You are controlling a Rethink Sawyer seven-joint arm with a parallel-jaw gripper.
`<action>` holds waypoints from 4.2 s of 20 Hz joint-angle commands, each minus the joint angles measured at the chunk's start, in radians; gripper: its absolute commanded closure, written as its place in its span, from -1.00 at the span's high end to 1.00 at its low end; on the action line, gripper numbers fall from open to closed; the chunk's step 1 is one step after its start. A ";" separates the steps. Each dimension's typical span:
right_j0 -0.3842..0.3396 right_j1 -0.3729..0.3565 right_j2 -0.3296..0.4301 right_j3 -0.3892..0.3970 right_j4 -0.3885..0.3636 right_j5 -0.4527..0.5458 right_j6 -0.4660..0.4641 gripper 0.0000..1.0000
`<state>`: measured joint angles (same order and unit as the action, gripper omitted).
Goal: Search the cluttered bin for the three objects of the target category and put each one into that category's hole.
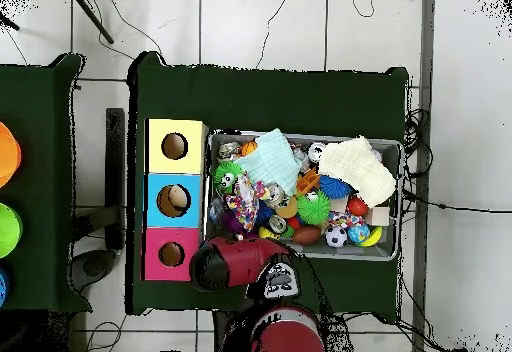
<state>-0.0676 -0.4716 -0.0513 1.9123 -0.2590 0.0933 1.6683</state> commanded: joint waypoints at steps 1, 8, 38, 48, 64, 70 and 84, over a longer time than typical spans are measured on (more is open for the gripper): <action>0.006 0.084 0.065 -0.030 0.043 -0.030 0.178 1.00; 0.001 0.109 0.076 -0.072 0.054 -0.027 0.164 1.00; -0.002 -0.013 0.024 0.044 0.079 0.014 0.182 1.00; 0.001 -0.012 0.019 0.029 0.080 0.045 0.162 -1.00; 0.004 -0.019 0.022 0.003 0.103 0.068 0.166 -1.00; 0.012 -0.020 0.022 0.002 0.110 0.064 0.168 -1.00; 0.065 -0.043 -0.005 0.059 0.142 0.052 0.194 -1.00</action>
<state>-0.0107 -0.4970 -0.0899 1.9506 -0.1675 0.0929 1.6683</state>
